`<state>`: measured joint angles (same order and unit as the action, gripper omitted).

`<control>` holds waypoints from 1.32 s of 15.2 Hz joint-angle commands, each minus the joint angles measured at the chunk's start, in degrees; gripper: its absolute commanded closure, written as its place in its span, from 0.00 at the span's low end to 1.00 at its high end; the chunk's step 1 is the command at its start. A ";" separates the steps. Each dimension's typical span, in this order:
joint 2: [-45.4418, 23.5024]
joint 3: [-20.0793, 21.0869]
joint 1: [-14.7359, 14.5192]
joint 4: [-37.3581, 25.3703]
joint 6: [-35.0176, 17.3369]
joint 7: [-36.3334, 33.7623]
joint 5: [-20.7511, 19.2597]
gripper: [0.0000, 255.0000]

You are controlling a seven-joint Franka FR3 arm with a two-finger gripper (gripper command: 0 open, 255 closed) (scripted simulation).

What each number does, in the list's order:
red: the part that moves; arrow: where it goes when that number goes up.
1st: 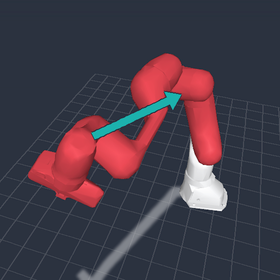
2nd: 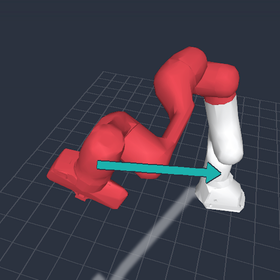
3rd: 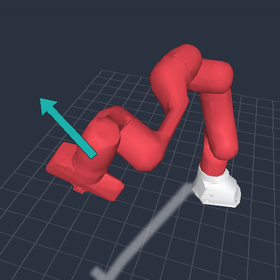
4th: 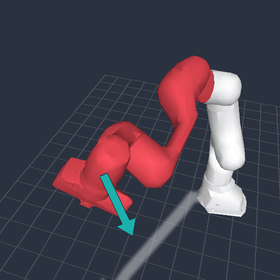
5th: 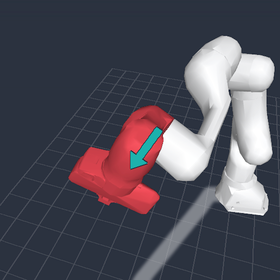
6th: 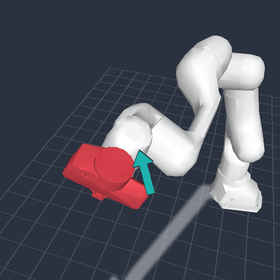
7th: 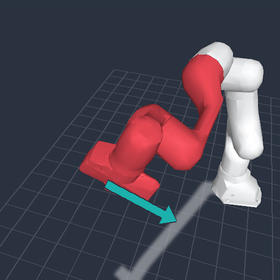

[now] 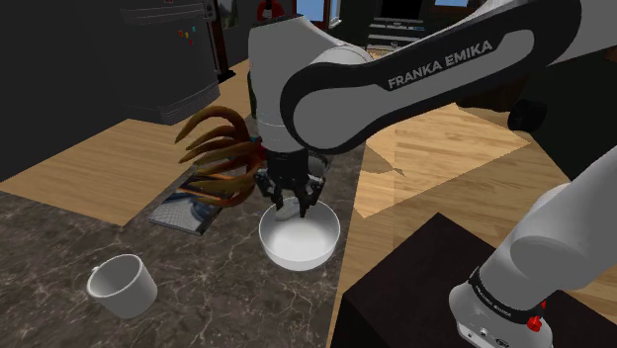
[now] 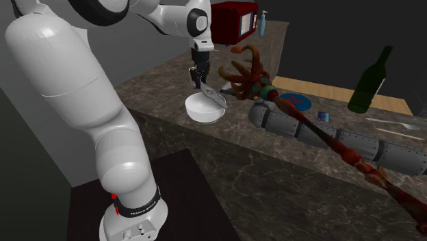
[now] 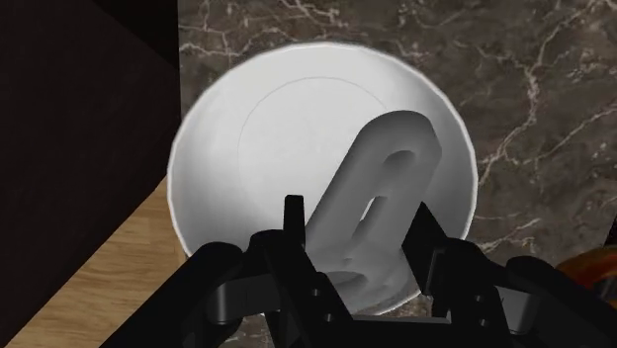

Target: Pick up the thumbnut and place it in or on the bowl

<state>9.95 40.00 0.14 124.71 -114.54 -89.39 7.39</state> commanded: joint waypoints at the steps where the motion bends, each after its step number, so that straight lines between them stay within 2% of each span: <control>1: -0.69 1.56 -0.86 -0.12 -0.61 -2.54 -0.10 1.00; 14: -6.48 3.18 -0.64 5.67 -10.98 -5.45 -3.81 1.00; 20: -6.80 3.24 -0.62 5.87 -11.42 -5.63 -4.05 1.00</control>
<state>3.33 43.26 -0.52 130.47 -125.85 -95.01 3.37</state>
